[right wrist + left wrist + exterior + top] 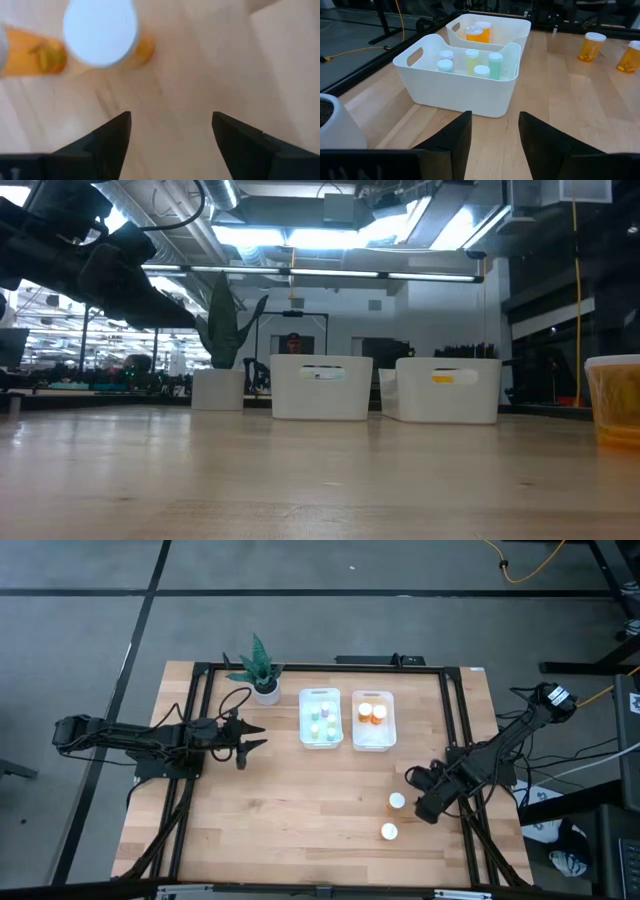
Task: Pick and place medicine bottles into bin by pill shape (circle, oval)
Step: Put the orange pill bottle into the right white bin
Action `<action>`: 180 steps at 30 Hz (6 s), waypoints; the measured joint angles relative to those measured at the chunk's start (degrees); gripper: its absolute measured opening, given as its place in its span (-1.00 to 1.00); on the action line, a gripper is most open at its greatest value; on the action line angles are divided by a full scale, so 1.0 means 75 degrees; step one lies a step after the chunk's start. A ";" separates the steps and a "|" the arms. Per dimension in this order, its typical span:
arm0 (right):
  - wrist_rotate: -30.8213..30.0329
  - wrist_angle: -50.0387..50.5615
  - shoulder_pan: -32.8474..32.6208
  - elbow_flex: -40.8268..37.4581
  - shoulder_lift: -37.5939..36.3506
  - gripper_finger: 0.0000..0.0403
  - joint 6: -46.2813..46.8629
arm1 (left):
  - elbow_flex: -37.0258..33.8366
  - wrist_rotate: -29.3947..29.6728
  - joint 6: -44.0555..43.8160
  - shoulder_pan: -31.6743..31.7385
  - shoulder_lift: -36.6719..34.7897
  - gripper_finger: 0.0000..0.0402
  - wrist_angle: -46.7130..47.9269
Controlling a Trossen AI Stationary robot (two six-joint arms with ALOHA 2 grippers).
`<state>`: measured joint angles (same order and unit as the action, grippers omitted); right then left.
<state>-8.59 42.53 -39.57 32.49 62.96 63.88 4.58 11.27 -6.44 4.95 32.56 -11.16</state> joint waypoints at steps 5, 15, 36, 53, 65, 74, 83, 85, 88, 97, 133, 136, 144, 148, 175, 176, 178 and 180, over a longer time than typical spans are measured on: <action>-0.0488 -0.0013 0.0002 0.0000 0.0000 0.47 -0.0013 | 0.0000 0.0001 -0.0001 0.0003 0.0000 -0.23 0.0003; 0.0227 -0.1829 0.0057 0.0000 0.0366 0.48 -0.3540 | 0.0000 0.0001 -0.0002 0.0001 0.0000 -0.23 0.0002; -0.0990 -0.2311 0.0270 0.0503 0.1696 0.48 -0.4970 | 0.0000 0.0003 0.0000 0.0000 0.0000 -0.23 0.0000; -0.0948 -0.2234 0.0268 0.0522 0.1699 0.14 -0.4731 | 0.0000 0.0001 -0.0002 0.0001 0.0000 -0.23 0.0000; -0.2366 -0.1935 0.0539 0.0771 0.1474 0.03 -0.3943 | 0.0000 0.0003 0.0000 0.0003 0.0000 -0.23 0.0000; -0.3546 -0.0172 0.1573 0.2605 0.1466 0.02 -0.4388 | 0.0000 0.0003 -0.0001 0.0003 0.0002 -0.23 0.0000; -0.3331 0.0338 0.3812 0.3264 0.1470 0.02 -0.4702 | 0.0000 0.0000 -0.0001 0.0000 0.0000 -0.23 0.0001; -0.2927 0.0337 0.4346 0.3264 0.1496 0.02 -0.4787 | 0.0000 0.0003 0.0000 0.0003 0.0003 -0.23 0.0003; -0.2360 0.0245 0.5027 0.3261 0.1501 0.02 -0.5016 | 0.0001 0.0000 0.0000 0.0003 0.0000 -0.23 0.0000; -0.1590 -0.0190 0.5952 0.3261 0.1993 0.06 -0.5621 | 0.0000 0.0002 -0.0001 0.0001 0.0000 -0.23 0.0001; -0.1295 -0.1266 0.6772 0.3249 0.3295 0.23 -0.5949 | 0.0002 0.0000 0.0000 0.0003 0.0001 -0.23 0.0000; -0.1286 -0.1087 0.6770 0.3249 0.2739 0.23 -0.5839 | 0.0000 0.0003 0.0000 0.0003 0.0000 -0.23 0.0000; 0.0206 0.0406 0.6221 0.3252 0.1089 0.23 -0.4562 | 0.0000 0.0000 0.0000 0.0000 0.0000 -0.23 0.0000; 0.1069 0.1278 0.5449 0.3252 0.0467 0.23 -0.3550 | 0.0000 0.0002 -0.0001 0.0002 0.0000 -0.23 0.0000; -0.0020 0.1935 -0.1284 0.3252 0.1308 0.23 0.2205 | 0.0000 0.0003 0.0000 0.0000 0.0000 -0.23 0.0000; -0.0084 0.1891 -0.1441 0.3252 0.1457 0.23 0.2409 | 0.0001 0.0003 0.0000 0.0001 0.0000 -0.23 0.0000; -0.0135 0.1776 -0.1725 0.3252 0.1778 0.23 0.2743 | 0.0001 0.0001 -0.0001 0.0000 0.0000 -0.23 0.0000; -0.0133 0.1565 -0.1952 0.3252 0.2153 0.20 0.3040 | 0.0002 0.0000 0.0000 0.0000 0.0000 -0.23 0.0000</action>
<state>-9.59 54.27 -54.21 56.88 79.11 86.68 4.59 11.27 -6.44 4.95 32.56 -11.16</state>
